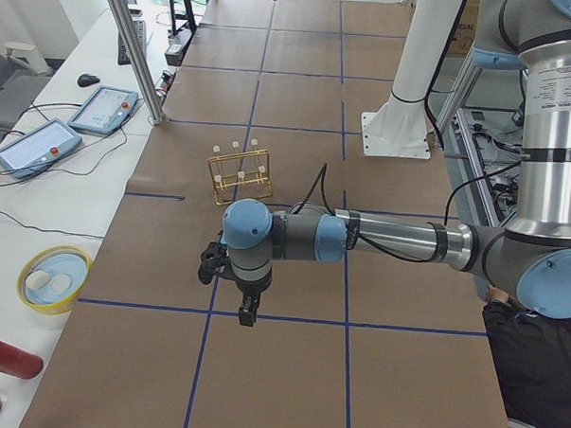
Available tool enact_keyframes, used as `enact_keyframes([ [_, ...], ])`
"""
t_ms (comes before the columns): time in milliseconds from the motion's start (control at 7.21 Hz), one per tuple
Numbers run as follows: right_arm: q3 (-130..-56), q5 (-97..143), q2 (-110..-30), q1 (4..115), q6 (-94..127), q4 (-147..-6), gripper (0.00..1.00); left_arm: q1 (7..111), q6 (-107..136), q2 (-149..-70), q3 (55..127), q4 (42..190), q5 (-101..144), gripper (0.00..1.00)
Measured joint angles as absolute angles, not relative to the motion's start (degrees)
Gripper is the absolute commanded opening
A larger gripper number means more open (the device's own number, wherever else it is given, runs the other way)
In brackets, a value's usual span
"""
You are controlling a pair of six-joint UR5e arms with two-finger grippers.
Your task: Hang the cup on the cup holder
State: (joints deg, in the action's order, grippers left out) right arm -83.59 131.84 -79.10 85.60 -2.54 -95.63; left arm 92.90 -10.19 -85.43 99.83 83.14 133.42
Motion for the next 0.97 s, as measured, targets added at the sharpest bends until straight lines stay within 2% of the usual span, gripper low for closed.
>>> enact_keyframes([
  [970,-83.6,131.8,-79.1,85.6,-2.6,-95.6,1.0,92.7,-10.2,-85.6,99.2,83.2,133.5,1.0],
])
